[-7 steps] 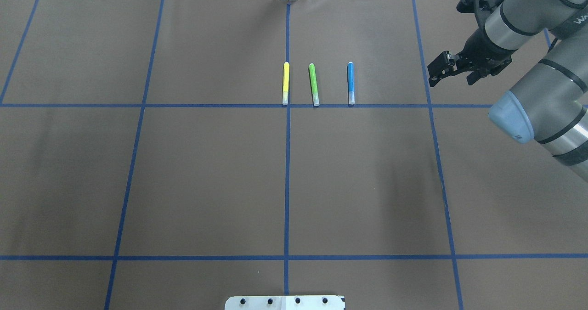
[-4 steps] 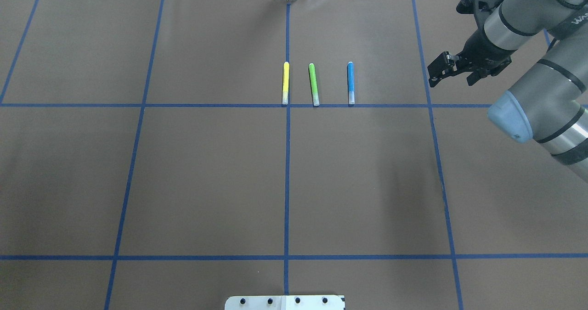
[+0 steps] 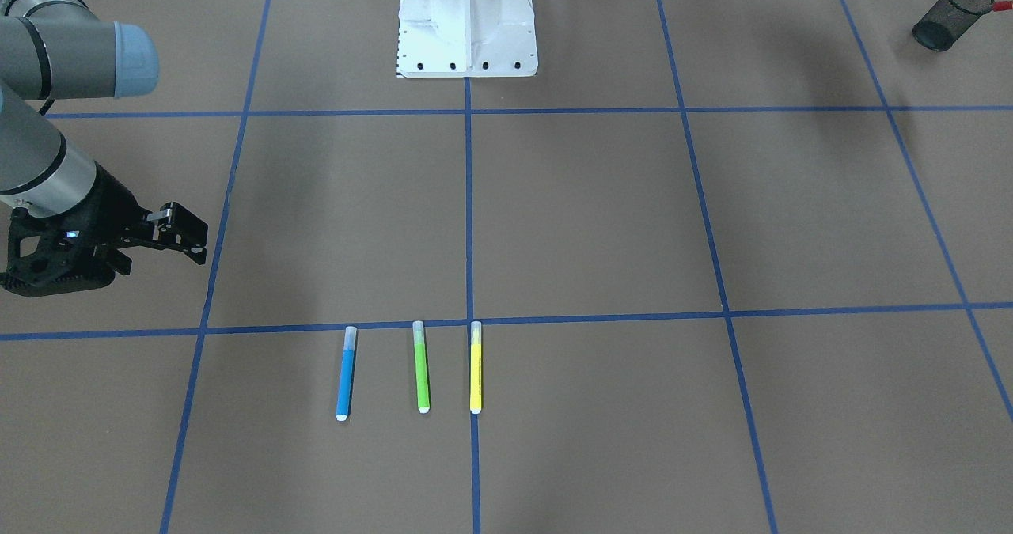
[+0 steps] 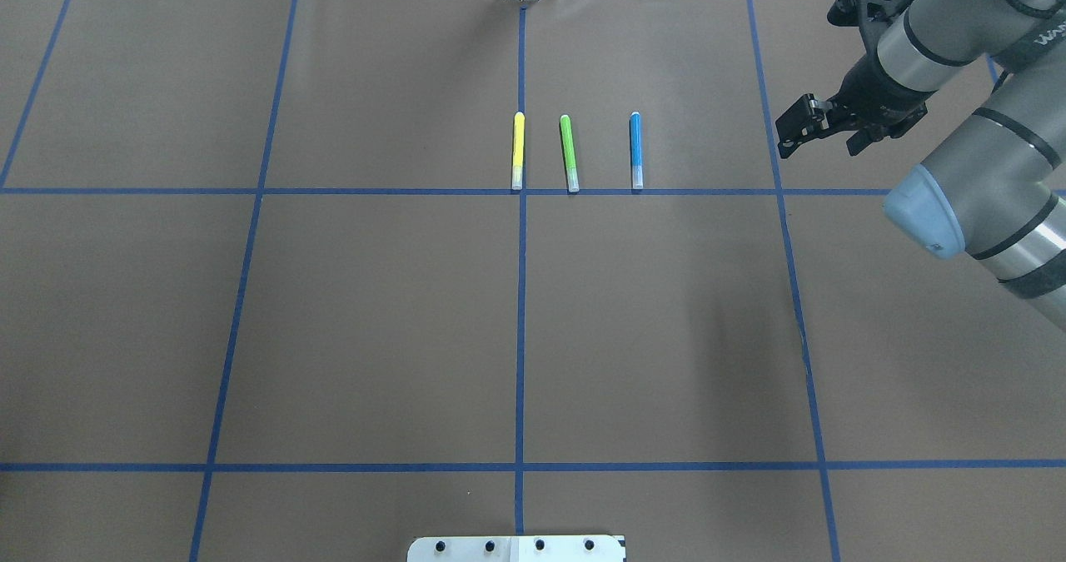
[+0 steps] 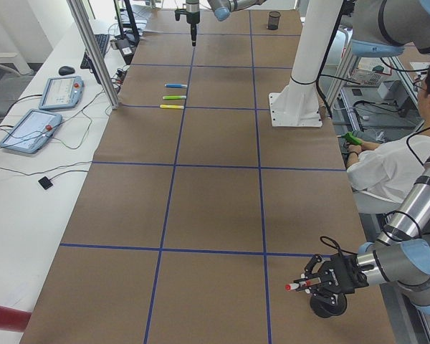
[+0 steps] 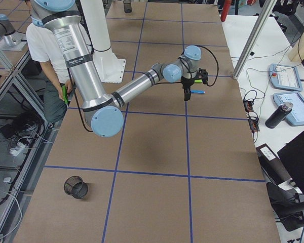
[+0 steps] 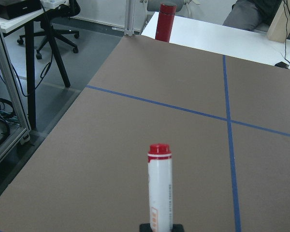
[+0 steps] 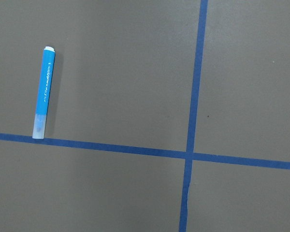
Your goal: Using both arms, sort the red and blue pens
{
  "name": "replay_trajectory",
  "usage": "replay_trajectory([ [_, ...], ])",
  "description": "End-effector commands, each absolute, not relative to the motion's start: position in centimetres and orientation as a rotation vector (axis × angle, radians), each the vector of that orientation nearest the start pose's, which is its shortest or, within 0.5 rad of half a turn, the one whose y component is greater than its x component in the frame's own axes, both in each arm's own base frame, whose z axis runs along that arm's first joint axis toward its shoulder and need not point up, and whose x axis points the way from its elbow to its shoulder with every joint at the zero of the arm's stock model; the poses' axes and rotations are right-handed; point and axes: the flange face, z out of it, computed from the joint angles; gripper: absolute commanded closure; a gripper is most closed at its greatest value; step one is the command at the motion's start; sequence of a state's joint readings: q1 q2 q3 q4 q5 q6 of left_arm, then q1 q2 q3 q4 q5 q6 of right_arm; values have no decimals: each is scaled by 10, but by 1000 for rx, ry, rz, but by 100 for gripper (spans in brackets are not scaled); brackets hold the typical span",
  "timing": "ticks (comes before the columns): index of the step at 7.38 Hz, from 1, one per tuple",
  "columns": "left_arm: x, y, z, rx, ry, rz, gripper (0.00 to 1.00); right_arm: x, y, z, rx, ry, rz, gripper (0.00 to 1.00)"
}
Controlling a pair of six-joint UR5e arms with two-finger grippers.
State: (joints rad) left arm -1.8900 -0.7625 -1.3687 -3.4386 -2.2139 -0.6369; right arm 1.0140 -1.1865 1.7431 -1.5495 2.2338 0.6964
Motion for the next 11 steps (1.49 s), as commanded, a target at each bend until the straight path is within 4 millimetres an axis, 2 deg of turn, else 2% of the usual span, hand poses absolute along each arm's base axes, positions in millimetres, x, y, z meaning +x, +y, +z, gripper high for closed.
replay_trajectory([
  [1,-62,24,774,740,749,-576,100,-266,-565,365,69,-839,-56,0],
  [5,-45,52,797,755,661,-531,100,-267,-566,367,66,-835,-54,0],
  [10,-38,59,801,742,679,-500,100,-269,-564,360,69,-859,-11,0],
  [11,-35,65,807,726,675,-516,100,-271,-564,359,67,-865,2,0],
])
